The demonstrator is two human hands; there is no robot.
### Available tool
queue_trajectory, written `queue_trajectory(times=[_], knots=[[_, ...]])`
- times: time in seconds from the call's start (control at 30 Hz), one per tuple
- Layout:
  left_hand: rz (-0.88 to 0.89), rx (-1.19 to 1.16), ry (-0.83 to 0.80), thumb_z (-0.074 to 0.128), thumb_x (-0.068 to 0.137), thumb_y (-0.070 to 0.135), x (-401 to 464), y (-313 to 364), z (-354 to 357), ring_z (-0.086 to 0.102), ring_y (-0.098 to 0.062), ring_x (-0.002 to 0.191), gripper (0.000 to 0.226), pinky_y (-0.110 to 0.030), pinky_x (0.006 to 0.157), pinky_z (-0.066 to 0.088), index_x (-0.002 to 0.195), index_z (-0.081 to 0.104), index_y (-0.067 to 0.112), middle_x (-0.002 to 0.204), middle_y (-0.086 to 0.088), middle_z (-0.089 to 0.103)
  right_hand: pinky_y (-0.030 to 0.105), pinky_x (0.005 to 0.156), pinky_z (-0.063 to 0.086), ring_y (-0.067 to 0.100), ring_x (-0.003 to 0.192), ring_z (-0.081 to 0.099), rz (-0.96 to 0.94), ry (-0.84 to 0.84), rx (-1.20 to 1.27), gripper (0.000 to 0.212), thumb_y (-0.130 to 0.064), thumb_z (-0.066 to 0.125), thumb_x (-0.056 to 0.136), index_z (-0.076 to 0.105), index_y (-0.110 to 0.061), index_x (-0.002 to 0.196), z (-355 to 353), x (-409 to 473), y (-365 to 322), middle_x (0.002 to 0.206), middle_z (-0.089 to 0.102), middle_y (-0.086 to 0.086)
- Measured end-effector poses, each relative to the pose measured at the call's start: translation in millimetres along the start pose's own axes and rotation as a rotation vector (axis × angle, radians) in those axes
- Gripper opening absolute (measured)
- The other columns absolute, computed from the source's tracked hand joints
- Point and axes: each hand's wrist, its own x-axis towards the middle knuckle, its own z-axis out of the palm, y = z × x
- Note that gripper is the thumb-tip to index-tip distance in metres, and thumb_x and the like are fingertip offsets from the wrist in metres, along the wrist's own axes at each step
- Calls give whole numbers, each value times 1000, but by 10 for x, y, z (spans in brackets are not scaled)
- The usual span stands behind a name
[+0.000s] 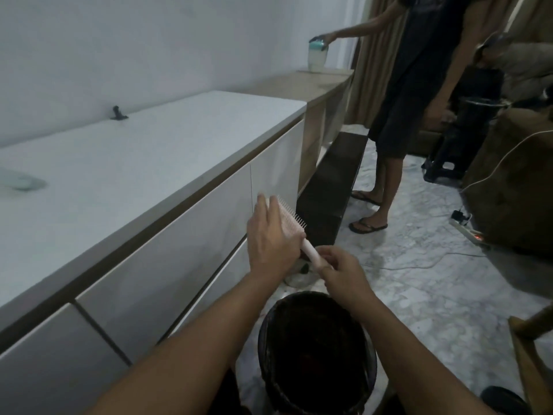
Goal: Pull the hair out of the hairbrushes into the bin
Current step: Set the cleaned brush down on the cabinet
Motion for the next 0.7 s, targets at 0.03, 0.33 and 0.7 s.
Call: queue_trajectory(times=[0.03,0.33,0.7], knots=[[49,74,-24,58,93,48,77,43,-88,4,-25,154,81,-45,125,10,157,18,19,168,-6,5,21,69,48,12,89,65,-7,21,9,25,-10,56,89,67,-21,109,-45,26,-100,94,68,-5],[224,341,23,40,101,47,675,396,-874,6,-26,154,57,-51,123,7,149,38,18,165,-6,22,19,59,44,14,79,63,-129,141,-83,24,-19,69,78,71,-20,102,-234,293,-1006,88,68,-3],[151,395,76,36,103,39,1174,114,-1956,27,-24,144,41,-51,112,26,136,54,21,147,-3,46,36,83,55,19,94,64,-354,60,-221,29,-21,67,85,72,-17,114,53,588,-2143,106,71,3]])
